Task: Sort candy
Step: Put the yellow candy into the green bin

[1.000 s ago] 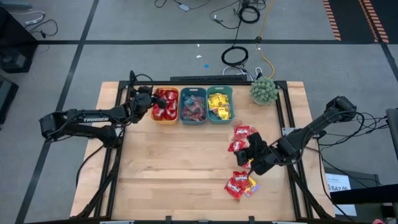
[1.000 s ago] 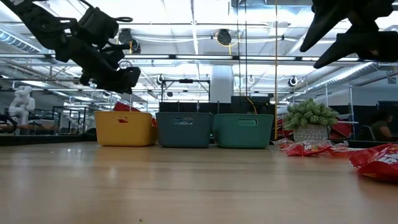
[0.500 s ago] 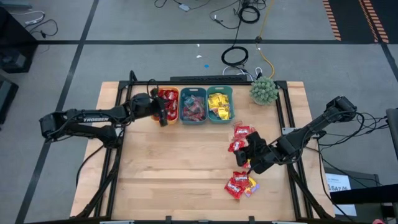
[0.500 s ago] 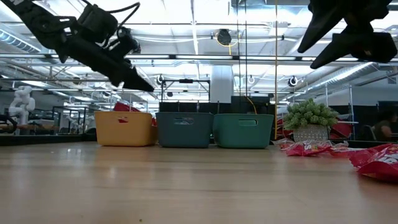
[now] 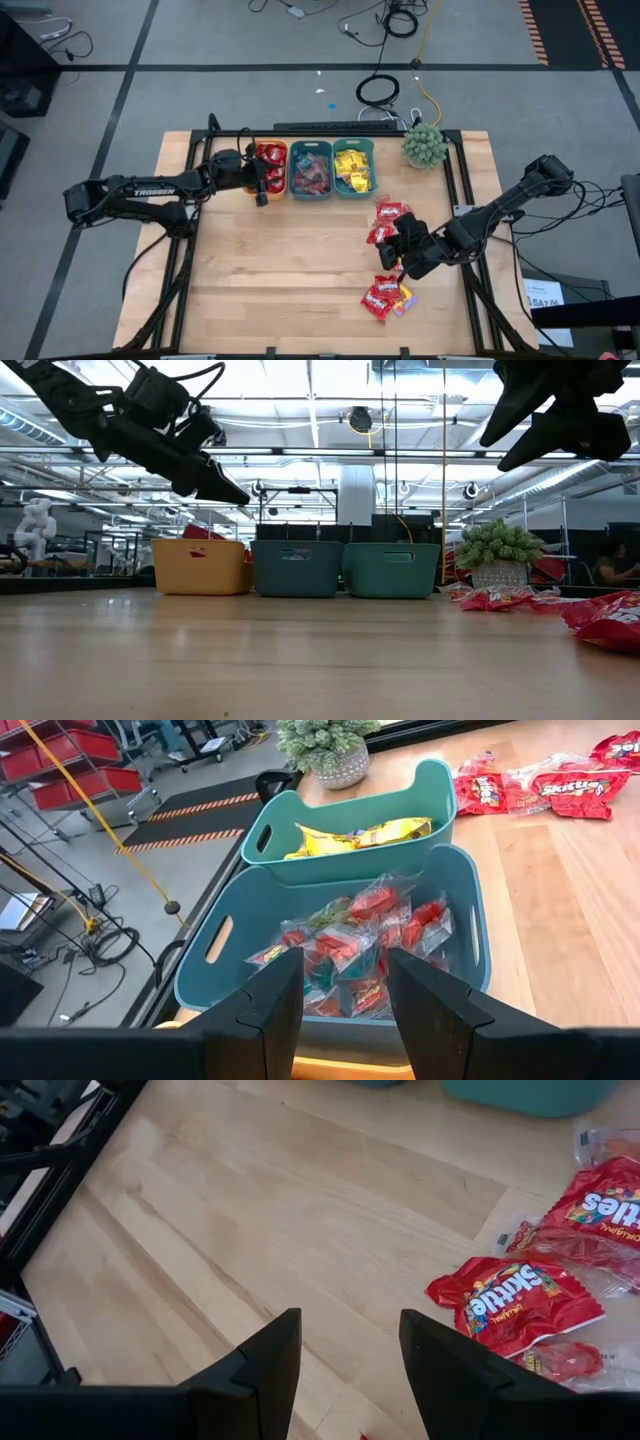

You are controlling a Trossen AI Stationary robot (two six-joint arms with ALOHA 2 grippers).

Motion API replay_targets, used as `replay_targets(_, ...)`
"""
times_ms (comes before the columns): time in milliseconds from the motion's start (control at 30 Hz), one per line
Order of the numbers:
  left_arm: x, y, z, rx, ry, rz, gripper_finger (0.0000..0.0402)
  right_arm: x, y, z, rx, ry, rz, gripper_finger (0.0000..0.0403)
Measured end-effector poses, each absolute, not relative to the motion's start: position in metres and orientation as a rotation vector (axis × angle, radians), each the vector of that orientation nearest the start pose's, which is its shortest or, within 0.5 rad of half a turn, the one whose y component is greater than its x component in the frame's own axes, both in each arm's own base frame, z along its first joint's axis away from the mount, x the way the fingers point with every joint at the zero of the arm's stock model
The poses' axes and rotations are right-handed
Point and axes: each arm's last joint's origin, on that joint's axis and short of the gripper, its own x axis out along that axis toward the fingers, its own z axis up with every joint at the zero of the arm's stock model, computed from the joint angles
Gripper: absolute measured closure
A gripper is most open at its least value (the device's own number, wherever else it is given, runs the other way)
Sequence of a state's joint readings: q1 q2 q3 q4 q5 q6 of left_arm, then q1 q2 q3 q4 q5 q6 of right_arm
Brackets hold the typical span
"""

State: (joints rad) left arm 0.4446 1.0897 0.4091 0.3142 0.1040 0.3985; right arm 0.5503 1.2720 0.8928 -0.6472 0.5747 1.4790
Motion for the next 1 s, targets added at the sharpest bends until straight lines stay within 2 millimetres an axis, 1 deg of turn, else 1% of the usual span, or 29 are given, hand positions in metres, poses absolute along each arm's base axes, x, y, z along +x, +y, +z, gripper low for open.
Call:
replay_targets(233, 0.196, 0.09, 0.195, 0.291, 0.416, 0.261, 0.0246, 0.212, 0.112, 0.242, 0.86, 0.64, -0.626, 0.0241)
replay_targets(333, 0.196, 0.09, 0.195, 0.291, 0.416, 0.261, 0.0246, 0.21, 0.11, 0.24, 0.881, 0.674, -0.646, 0.0241)
replay_targets(400, 0.196, 0.09, 0.195, 0.291, 0.416, 0.261, 0.0246, 0.207, 0.108, 0.237, 0.945, 0.71, -0.7, 0.0241)
replay_targets(567, 0.196, 0.09, 0.195, 0.29, 0.416, 0.261, 0.0246, 0.199, 0.099, 0.231, 1.171, 0.789, -0.901, 0.0241)
replay_targets(667, 0.196, 0.09, 0.195, 0.29, 0.417, 0.261, 0.0246, 0.195, 0.099, 0.229, 1.245, 0.882, -0.948, 0.0241)
replay_targets(833, 0.196, 0.09, 0.194, 0.282, 0.432, 0.258, 0.0246, 0.195, 0.108, 0.23, 1.417, 0.974, -0.946, 0.0241)
replay_targets(900, 0.196, 0.09, 0.193, 0.272, 0.438, 0.259, 0.0246, 0.195, 0.116, 0.229, 1.49, 1.004, -0.947, 0.0241)
replay_targets(1000, 0.195, 0.09, 0.193, 0.199, 0.434, 0.273, 0.0246, 0.193, 0.131, 0.225, 1.536, 1.021, -0.953, 0.0241)
